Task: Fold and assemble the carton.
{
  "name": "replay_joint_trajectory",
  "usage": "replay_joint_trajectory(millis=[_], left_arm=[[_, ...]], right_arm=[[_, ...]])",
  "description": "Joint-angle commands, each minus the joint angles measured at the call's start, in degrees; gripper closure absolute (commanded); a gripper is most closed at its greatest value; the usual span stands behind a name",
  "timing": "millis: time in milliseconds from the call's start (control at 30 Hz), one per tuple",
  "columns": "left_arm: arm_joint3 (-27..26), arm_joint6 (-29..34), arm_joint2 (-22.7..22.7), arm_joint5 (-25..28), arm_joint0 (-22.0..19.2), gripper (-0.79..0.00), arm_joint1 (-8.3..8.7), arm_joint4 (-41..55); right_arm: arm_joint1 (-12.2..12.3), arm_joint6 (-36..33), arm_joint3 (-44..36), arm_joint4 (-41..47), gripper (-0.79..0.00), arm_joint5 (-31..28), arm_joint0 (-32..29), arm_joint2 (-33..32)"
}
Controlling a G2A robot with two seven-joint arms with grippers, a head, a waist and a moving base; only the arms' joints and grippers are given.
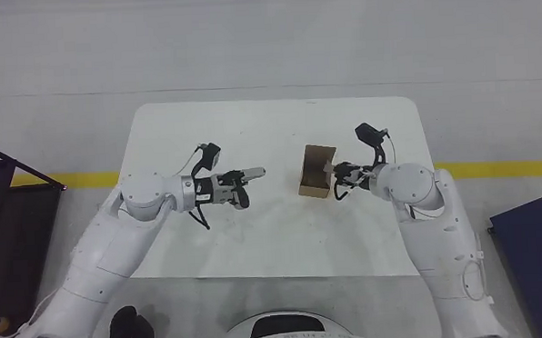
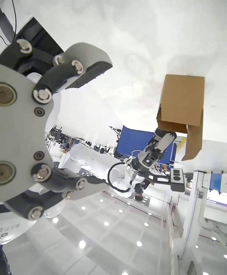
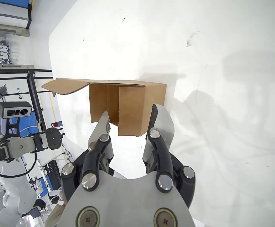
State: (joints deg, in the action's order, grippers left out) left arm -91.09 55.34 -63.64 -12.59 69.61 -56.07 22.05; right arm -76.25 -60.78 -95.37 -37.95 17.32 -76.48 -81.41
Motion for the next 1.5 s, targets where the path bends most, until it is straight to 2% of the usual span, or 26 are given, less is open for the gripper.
replay_joint_trajectory(millis=[0, 33, 100, 167, 333, 400, 567, 733, 967, 1167, 1367, 1467], left_arm=[[0.0, 0.0, 0.0, 0.1, 0.0, -0.785, 0.0, 0.0], [0.1, -1.3, 0.0, 0.2, 0.0, -0.785, 0.02, -1.4], [0.0, -10.9, 3.1, -0.7, 0.7, -0.785, -0.11, -13.9], [2.4, -8.3, 6.1, 0.9, 0.7, -0.785, -0.87, -10.9], [13.1, -2.4, 8.0, 9.3, -1.8, -0.779, -2.12, -4.0], [15.1, -2.1, 8.6, 11.9, -2.5, -0.745, -2.57, -2.6], [18.6, 0.9, 10.7, 17.0, -4.7, -0.767, -3.76, -0.1], [22.2, -3.8, 15.6, 16.2, -8.4, -0.705, -5.99, -2.8], [25.9, -4.4, 20.0, 18.4, -12.8, -0.696, -8.83, -2.1], [29.5, -5.5, 21.2, 19.9, -15.1, -0.628, -10.38, -1.4], [31.8, -5.9, 21.8, 21.0, -16.8, -0.6, -11.56, -1.1], [33.0, -5.9, 22.1, 21.4, -17.8, -0.536, -12.24, -0.7]], right_arm=[[0.0, 0.0, 0.0, 0.0, -0.391, 0.0, 0.0, 0.0], [0.0, 0.0, 0.0, 0.0, -0.785, 0.0, 0.0, 0.0], [0.0, 0.0, 0.0, 0.0, -0.785, 0.0, 0.0, 0.0], [0.0, 1.3, 0.3, 0.2, -0.785, -0.2, -0.6, -0.1], [0.1, 3.8, 1.8, 6.6, -0.785, -4.1, -2.6, -1.6], [0.3, 3.2, 2.5, 8.9, -0.785, -5.4, -2.8, -1.9], [0.5, 2.3, 5.0, 15.0, -0.785, -9.3, -2.6, -2.7], [0.6, 4.1, 8.8, 15.4, -0.785, -9.0, -1.1, -1.5], [1.2, 3.8, 12.4, 17.2, -0.736, -9.6, -0.1, -1.9], [1.7, 3.0, 13.6, 19.2, -0.727, -11.0, -0.1, -2.3], [2.0, 2.2, 15.1, 20.6, -0.711, -11.9, 0.6, -1.8], [2.2, 1.8, 16.2, 21.6, -0.705, -12.5, 1.3, -1.4]])
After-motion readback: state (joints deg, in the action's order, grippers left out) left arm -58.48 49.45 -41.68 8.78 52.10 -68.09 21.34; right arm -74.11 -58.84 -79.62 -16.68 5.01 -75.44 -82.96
